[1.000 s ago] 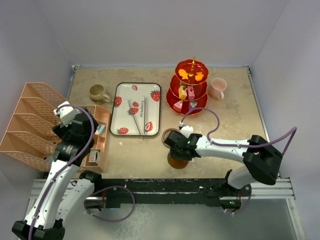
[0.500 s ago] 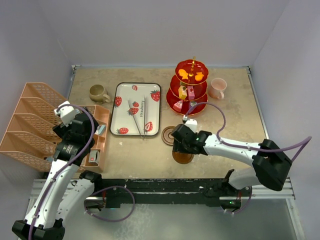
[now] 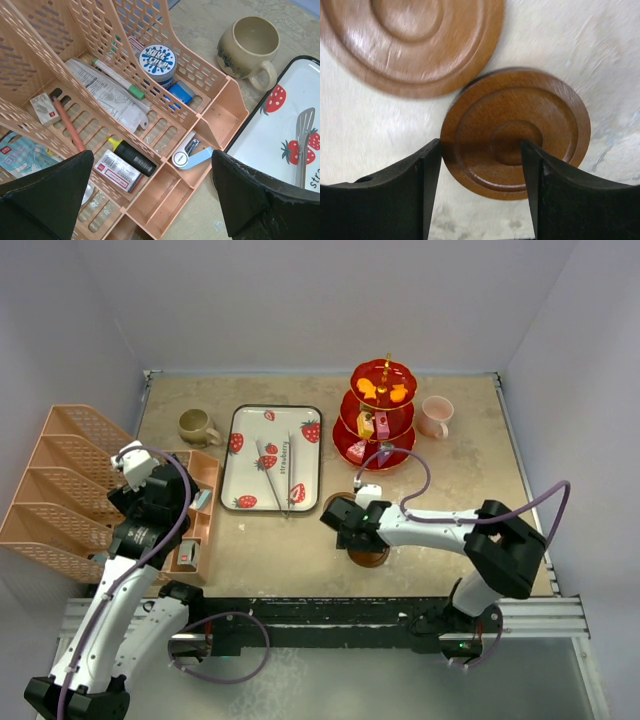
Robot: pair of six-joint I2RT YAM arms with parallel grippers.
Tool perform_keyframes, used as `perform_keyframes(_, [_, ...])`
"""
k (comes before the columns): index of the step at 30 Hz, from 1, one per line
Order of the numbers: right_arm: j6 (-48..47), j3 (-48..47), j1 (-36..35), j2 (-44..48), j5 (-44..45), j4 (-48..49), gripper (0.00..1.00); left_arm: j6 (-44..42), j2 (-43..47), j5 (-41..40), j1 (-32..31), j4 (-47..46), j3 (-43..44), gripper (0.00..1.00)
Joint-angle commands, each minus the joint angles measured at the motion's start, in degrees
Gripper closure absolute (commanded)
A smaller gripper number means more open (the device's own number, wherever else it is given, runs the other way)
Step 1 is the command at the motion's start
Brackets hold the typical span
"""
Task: Serve the afternoon tea
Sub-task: Move the coaster to the center of the board.
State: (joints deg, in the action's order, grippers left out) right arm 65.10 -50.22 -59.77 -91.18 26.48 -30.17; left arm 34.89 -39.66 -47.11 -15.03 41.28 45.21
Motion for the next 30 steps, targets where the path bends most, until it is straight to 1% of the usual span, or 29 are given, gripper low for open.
perform_keyframes(1, [1.04, 5.74, 8.01, -1.34, 1.07, -2.56, 0.37, -0.8, 0.06, -0.38, 0.0, -1.47, 1.28, 0.01])
perform_keyframes(6, [-6.09, 5.56, 16.37, 2.73, 2.01, 1.58, 0.39, -0.71, -0.12, -0.52, 0.0, -1.57, 1.24, 0.01])
perform_keyframes(9, [-10.75, 4.86, 22.36, 2.02, 0.9, 5.01, 0.4, -0.74, -0.38, -0.52, 0.0, -1.4, 1.37, 0.01])
perform_keyframes(12, [-16.45, 3.28, 25.58, 0.78, -2.23, 9.86, 0.41, -0.67, -0.33, -0.58, 0.0, -1.37, 1.31, 0.01])
perform_keyframes(14, [-18.49, 1.32, 26.27, 0.27, -4.13, 10.63, 0.41, -0.68, -0.27, -0.52, 0.06, -1.37, 1.31, 0.01])
perform_keyframes(17, [-19.85, 0.02, 26.38, 2.18, -5.52, 11.02, 0.41, -0.63, -0.19, -0.67, 0.05, -1.2, 1.37, 0.01])
perform_keyframes(20, [-20.63, 0.11, 26.41, 5.95, -7.44, 10.74, 0.42, -0.62, -0.02, -0.66, 0.02, -1.34, 1.34, 0.01])
perform_keyframes(23, [-19.94, -0.31, 26.54, 10.95, -4.77, 7.02, 0.38, -0.81, -0.23, -0.25, 0.04, -1.59, 1.22, 0.01])
perform_keyframes(25, [-21.5, -1.05, 26.97, 13.91, -5.18, 5.78, 0.37, -0.92, -0.45, 0.12, 0.03, -1.7, 1.27, 0.01])
perform_keyframes(26, [-22.85, -1.13, 26.98, 15.2, -6.68, 5.8, 0.37, -0.97, -0.57, 0.23, 0.02, -1.72, 1.28, 0.01])
perform_keyframes(30, [-29.74, -0.09, 26.88, 16.97, -18.61, 12.33, 0.35, -1.15, -0.84, 0.71, 0.01, -2.16, 1.26, 0.01])
